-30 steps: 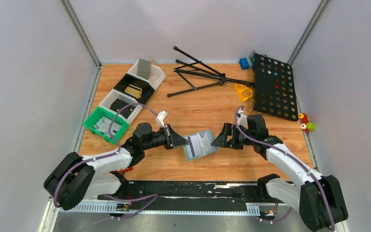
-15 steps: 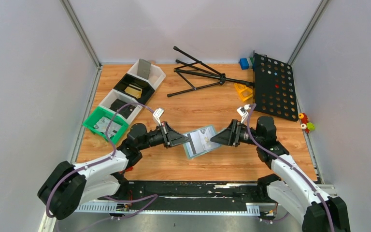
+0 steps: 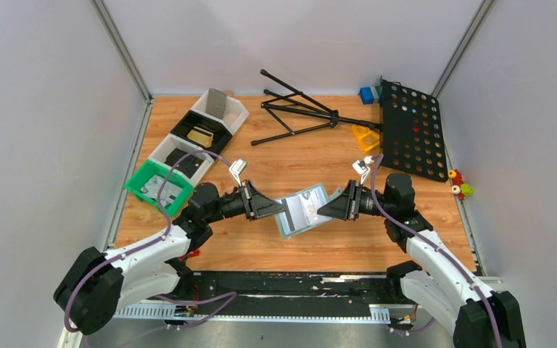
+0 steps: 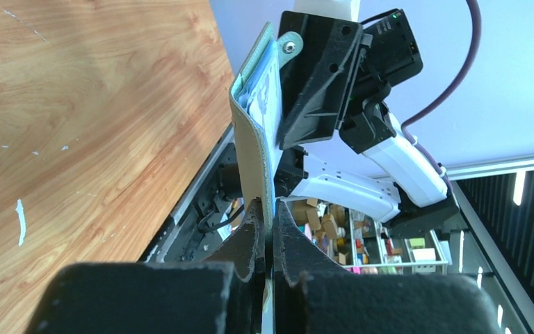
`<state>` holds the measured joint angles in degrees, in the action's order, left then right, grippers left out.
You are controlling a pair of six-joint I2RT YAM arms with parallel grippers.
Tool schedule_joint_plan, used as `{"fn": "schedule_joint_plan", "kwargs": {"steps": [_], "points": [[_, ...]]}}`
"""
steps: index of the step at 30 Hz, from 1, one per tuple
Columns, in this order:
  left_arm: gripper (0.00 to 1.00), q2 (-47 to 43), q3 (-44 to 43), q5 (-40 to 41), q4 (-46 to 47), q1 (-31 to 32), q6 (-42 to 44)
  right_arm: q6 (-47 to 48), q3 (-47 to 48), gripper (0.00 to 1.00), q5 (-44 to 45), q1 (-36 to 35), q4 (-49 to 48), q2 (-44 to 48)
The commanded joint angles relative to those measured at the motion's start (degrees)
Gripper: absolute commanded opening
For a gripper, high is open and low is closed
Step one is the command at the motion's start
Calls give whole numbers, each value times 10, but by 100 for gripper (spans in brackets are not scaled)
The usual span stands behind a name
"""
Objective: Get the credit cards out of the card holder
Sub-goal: Remove the credit card from the card holder.
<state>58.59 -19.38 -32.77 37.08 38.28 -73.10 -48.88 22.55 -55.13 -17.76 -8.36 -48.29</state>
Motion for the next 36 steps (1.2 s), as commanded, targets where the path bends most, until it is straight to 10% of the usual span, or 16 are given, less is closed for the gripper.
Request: {"fn": "schedule_joint_plan", "kwargs": {"steps": [1, 7, 12, 16, 24, 36], "points": [[0, -14, -33, -17, -1, 4, 16, -5, 20, 23, -35, 0, -40, -20], [0, -15, -39, -10, -45, 4, 38, 8, 25, 0, -39, 0, -24, -23], [43, -52, -129, 151, -437, 4, 209, 25, 30, 0, 1, 0, 17, 3], [51, -94, -152, 250, -559, 4, 253, 44, 38, 0, 18, 0, 44, 12], [17, -87, -133, 97, -347, 64, 232, 18, 32, 0, -2, -1, -4, -3], [36, 16, -101, 86, -116, 109, 131, -105, 1, 0, -32, -14, -129, 24]]}}
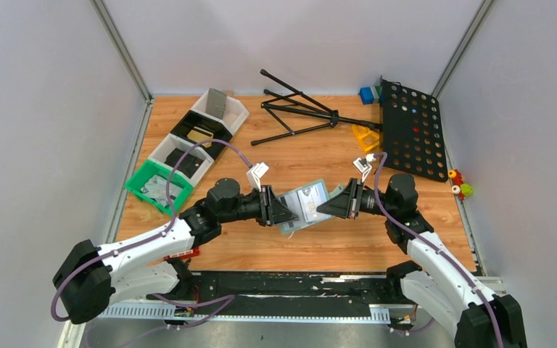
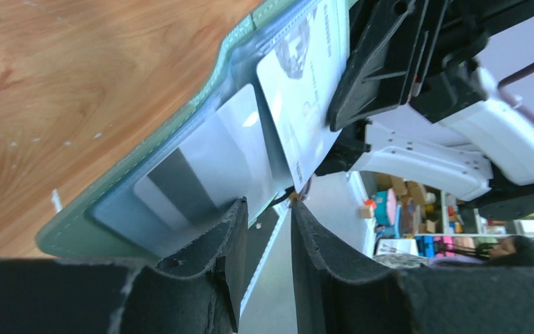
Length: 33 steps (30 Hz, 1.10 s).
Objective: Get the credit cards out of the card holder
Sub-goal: Remove the credit card from the card holder.
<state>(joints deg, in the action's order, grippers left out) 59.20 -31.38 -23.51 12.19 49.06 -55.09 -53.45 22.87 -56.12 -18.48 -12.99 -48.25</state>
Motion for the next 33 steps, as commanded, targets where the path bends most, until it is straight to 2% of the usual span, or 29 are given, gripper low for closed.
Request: {"fn": "schedule_joint_plan", "kwargs": {"steps": [1, 11, 15, 17, 19, 20, 22, 25, 27, 29, 31, 32, 33], "points": [[36, 14, 26, -9, 159, 2, -62, -61, -1, 0, -23, -9, -83, 27], [31, 64, 51, -31, 326, 1, -143, -94, -13, 0, -28, -23, -117, 34], [25, 84, 52, -45, 369, 2, -165, -99, -19, 0, -29, -27, -125, 30], [17, 90, 52, -48, 374, 2, -166, -103, -22, 0, -31, -27, -132, 29], [2, 88, 52, -48, 369, 1, -164, -101, -22, 0, -27, -27, -128, 30], [0, 83, 52, -45, 357, 1, -161, -99, -21, 0, -24, -27, -121, 31], [0, 69, 51, -38, 328, 1, -149, -98, -20, 5, -17, -27, -115, 32], [0, 46, 49, -31, 278, 1, -128, -99, -18, 24, -17, -27, -121, 26], [0, 37, 48, -31, 257, 1, -119, -106, -20, 29, -22, -27, -137, 16], [0, 37, 48, -36, 251, 1, -116, -115, -22, 26, -27, -27, -155, 7], [0, 42, 46, -47, 252, 1, -116, -117, -20, 5, -29, -27, -158, 2], [0, 43, 44, -52, 250, 1, -113, -115, -18, 1, -29, -27, -153, 1], [0, 41, 42, -54, 245, 1, -109, -112, -15, 0, -30, -27, -148, -1]]}}
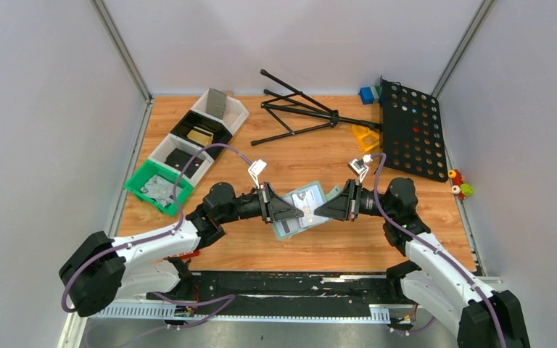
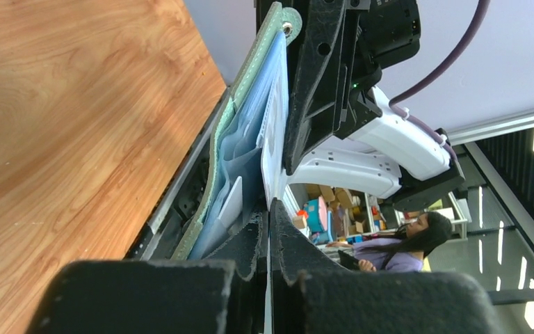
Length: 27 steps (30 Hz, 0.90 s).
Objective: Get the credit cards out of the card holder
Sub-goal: Remove the credit card from the card holder.
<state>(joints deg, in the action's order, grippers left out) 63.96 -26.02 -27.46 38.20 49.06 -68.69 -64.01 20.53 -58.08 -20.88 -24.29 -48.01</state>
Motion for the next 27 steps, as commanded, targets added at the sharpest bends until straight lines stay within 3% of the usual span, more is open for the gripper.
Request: {"fn": "schedule_joint_plan", "kwargs": {"steps": [1, 12, 21, 25, 27], "points": [[0, -8, -15, -17, -26, 0, 31, -5, 11, 0, -11, -3, -32, -4], [0, -102, 27, -10, -89, -46, 37, -2, -5, 0, 4, 1, -24, 10], [0, -120, 25, -8, -118, -56, 42, -3, -16, 0, 13, 7, -30, 8], [0, -159, 16, 10, -222, -95, 68, 39, -12, 0, 41, 27, 42, 23], [0, -175, -1, 23, -325, -119, 117, 87, -4, 0, 59, 31, 93, 28]]}}
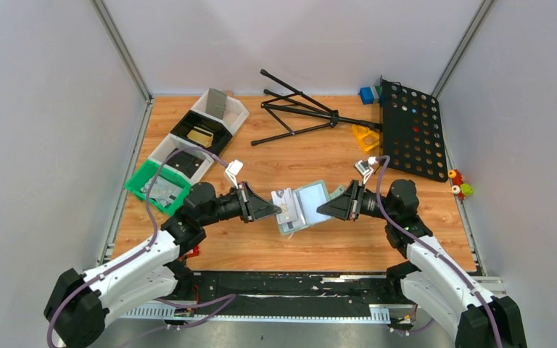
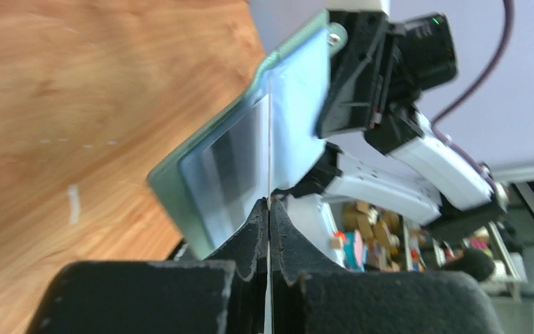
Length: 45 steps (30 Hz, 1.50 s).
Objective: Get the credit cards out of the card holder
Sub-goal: Remove the credit card from the card holder, then place the credit card in the storage box.
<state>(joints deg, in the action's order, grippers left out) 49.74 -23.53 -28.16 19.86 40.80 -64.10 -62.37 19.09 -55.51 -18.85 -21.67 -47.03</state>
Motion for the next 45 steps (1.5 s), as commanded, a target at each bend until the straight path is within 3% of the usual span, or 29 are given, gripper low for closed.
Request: {"fn": "schedule_joint_plan", "kwargs": {"steps": [1, 7, 13, 18, 25, 29, 33, 38, 45], "points": [[0, -36, -33, 38, -181, -48, 90, 90, 14, 0, 42, 11, 90, 19], [0, -55, -43, 63, -297, -134, 149, 150, 11, 0, 66, 13, 147, 10], [0, -53, -128, 210, -487, -206, 249, 200, 31, 0, 96, 14, 203, 19], [0, -23, -182, 280, -563, -310, 292, 209, 32, 0, 94, 14, 211, 20], [0, -11, -219, 291, -559, -486, 299, 236, 52, 0, 95, 14, 260, 39], [0, 47, -246, 246, -544, -560, 293, 243, 59, 0, 95, 13, 279, 58], [0, 88, -258, 251, -523, -587, 270, 248, 63, 0, 94, 14, 295, 68], [0, 147, -252, 200, -466, -599, 241, 248, 66, 0, 84, 14, 300, 63], [0, 181, -231, 238, -429, -640, 227, 240, 83, 0, 80, 14, 297, 52]]}}
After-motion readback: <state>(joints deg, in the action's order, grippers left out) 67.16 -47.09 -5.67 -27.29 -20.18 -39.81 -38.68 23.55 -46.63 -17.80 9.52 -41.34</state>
